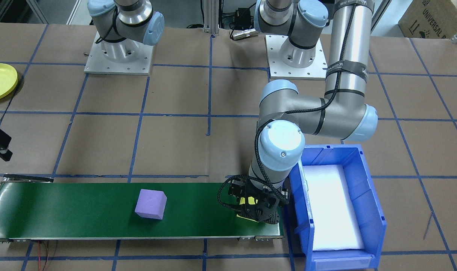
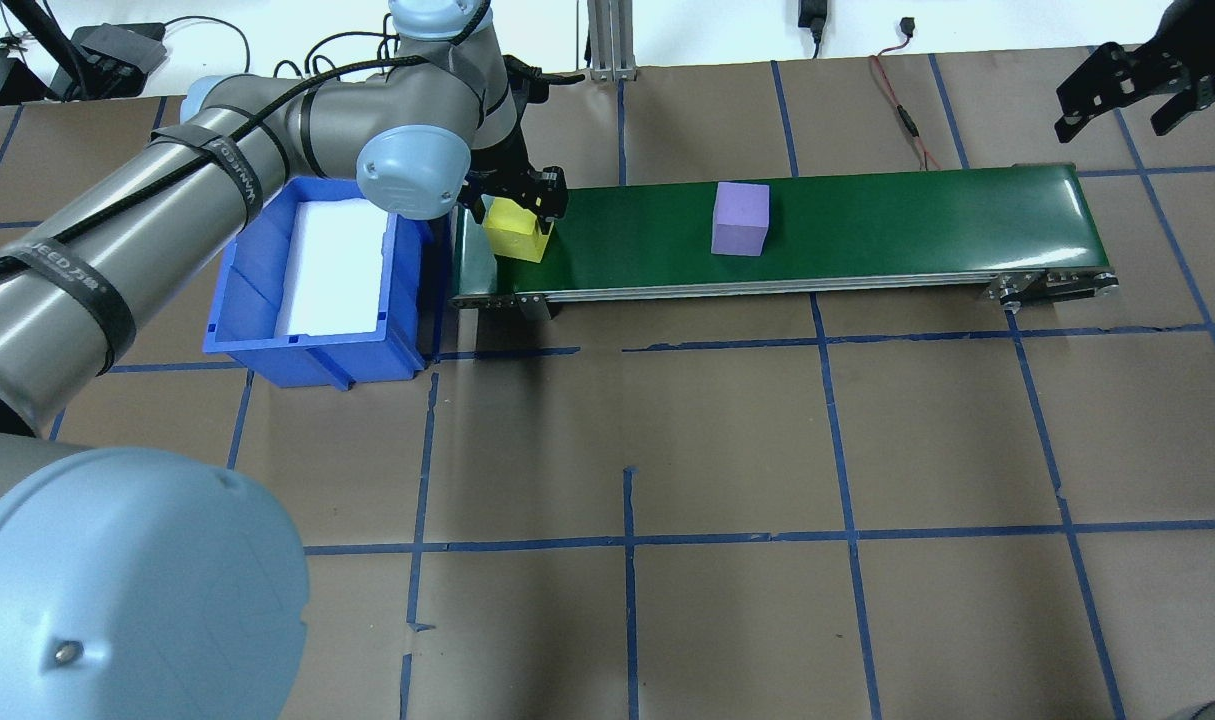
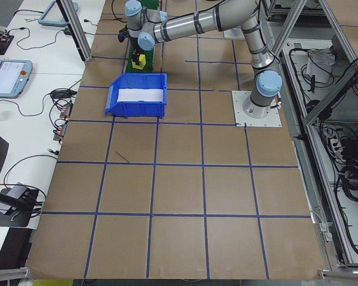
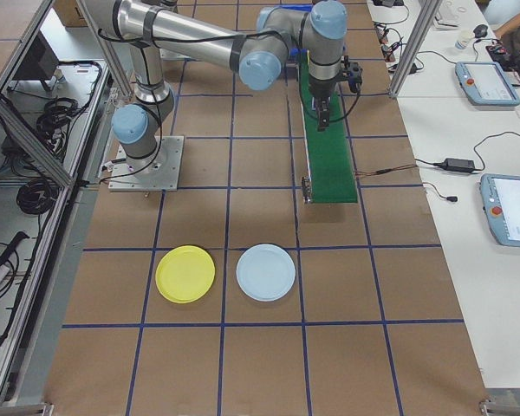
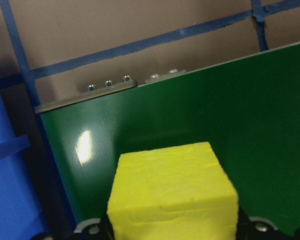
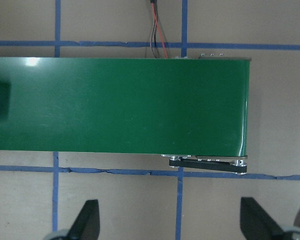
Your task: Move block left to right into plate
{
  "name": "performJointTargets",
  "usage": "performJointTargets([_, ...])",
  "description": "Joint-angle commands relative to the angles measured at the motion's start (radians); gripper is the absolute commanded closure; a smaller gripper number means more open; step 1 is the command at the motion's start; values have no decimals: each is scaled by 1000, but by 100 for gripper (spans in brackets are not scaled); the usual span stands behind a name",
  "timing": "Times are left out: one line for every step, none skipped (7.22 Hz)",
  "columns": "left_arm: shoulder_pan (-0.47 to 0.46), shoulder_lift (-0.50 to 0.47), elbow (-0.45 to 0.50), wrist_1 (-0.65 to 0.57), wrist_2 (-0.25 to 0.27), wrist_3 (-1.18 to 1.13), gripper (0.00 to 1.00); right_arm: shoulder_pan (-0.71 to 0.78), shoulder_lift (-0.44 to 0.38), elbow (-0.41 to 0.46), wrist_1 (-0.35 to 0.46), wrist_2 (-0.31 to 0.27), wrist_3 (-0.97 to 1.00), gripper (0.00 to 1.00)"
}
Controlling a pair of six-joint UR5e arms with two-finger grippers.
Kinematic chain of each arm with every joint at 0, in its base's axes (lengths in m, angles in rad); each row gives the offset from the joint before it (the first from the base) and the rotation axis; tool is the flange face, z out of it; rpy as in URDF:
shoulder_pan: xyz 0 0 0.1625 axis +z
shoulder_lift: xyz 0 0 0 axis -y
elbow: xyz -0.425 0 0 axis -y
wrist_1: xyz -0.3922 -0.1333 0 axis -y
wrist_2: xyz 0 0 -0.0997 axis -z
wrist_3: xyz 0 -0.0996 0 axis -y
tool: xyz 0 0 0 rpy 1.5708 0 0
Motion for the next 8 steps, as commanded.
performJointTargets([1,120,7,-77,4,-3,0,-3,82,-8,-34,95,22,0])
performJointTargets([16,228,19,-242,6,-2,0,-3,121,-8,-115,172,23,0])
performJointTargets([63,325,10,-356,6,-2,0,-3,128,0,-119,184,22,0])
performJointTargets([77,381,-3,-410,-34,-20,0,-2,123,10,-116,188,23,0])
performJointTargets([80,440,-14,-512,-57,-11,0,6,120,20,-116,188,48,0])
performJointTargets([71,465,-31,-512,-60,-17,0,6,131,29,-114,221,55,0])
performJointTargets([85,467,-69,-465,-53,-5,0,6,132,35,-116,244,75,0])
performJointTargets([85,485,-106,-437,-51,-3,0,6,140,38,-116,250,83,0])
